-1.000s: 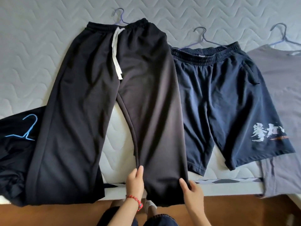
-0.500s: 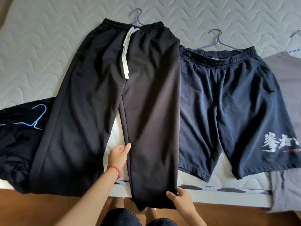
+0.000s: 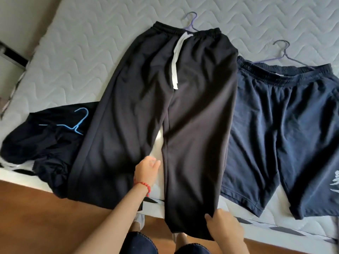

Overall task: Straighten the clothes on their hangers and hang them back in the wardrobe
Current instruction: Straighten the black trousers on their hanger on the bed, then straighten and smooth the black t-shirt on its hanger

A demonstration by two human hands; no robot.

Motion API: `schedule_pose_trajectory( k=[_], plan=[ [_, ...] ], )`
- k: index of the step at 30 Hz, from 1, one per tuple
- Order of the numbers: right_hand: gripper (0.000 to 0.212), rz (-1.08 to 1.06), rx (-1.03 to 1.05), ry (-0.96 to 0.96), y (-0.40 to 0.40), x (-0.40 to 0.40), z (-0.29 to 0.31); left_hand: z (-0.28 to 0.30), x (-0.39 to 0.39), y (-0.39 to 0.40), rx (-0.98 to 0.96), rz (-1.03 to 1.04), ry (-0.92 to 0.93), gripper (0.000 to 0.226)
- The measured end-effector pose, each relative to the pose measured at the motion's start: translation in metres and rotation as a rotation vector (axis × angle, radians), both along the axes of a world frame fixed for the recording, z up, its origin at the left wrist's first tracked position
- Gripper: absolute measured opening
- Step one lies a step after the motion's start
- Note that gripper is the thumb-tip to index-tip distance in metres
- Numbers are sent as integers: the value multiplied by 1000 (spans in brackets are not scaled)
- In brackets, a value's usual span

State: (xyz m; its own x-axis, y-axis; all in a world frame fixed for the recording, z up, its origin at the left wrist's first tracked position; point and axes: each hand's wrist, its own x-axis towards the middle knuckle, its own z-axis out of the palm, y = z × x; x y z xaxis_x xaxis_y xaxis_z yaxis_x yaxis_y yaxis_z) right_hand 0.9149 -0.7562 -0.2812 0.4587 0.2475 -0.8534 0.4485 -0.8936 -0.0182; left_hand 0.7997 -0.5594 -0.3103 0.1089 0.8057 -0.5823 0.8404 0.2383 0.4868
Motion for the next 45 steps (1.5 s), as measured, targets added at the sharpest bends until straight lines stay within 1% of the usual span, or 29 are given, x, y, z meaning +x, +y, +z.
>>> schedule_pose_trajectory(
  k=[1,3,5,7,10,12,19,21,23,25,28,32,34,36,37,39,41,44,45],
  plan=[
    [42,41,25,-22,13,-1,7,7,-11,1,11,0,-31,19],
    [43,104,108,0,40,-8,16,20,-35,5,41,-34,-104,15],
    [39,89,224,60,70,-20,21,31,-62,13,88,-46,-171,14],
    [34,71,319,93,106,-39,22,35,-93,31,136,-12,-195,14],
    [31,76,394,106,156,-66,19,33,-132,62,221,57,-194,14],
    [31,57,449,128,193,-93,14,30,-161,94,293,36,-180,15],
    [18,-125,648,212,303,-201,-14,30,-243,220,600,-211,-96,17],
    [19,-135,742,203,335,-228,-18,23,-264,260,654,-290,-23,24],
    [24,-106,814,140,364,-248,-23,12,-282,295,653,-368,74,23],
    [28,-70,819,33,385,-261,-30,0,-297,323,577,-411,157,25],
    [33,-4,723,-127,402,-267,-43,-17,-313,350,483,-450,212,29],
    [38,153,582,-228,406,-264,-57,-34,-318,361,406,-590,283,31],
    [37,239,537,-277,407,-264,-60,-39,-315,362,429,-596,311,25],
    [33,299,522,-312,409,-263,-62,-42,-313,363,501,-619,324,12],
    [29,318,528,-327,410,-262,-63,-43,-313,363,542,-651,325,10],
    [21,346,549,-344,410,-259,-66,-44,-317,365,583,-695,311,16],
    [15,374,571,-343,411,-257,-67,-40,-326,367,645,-683,279,13],
    [12,443,681,-328,416,-259,-63,-26,-348,369,716,-590,169,26],
    [15,473,727,-328,419,-263,-60,-18,-357,368,750,-554,133,27]
  ],
)
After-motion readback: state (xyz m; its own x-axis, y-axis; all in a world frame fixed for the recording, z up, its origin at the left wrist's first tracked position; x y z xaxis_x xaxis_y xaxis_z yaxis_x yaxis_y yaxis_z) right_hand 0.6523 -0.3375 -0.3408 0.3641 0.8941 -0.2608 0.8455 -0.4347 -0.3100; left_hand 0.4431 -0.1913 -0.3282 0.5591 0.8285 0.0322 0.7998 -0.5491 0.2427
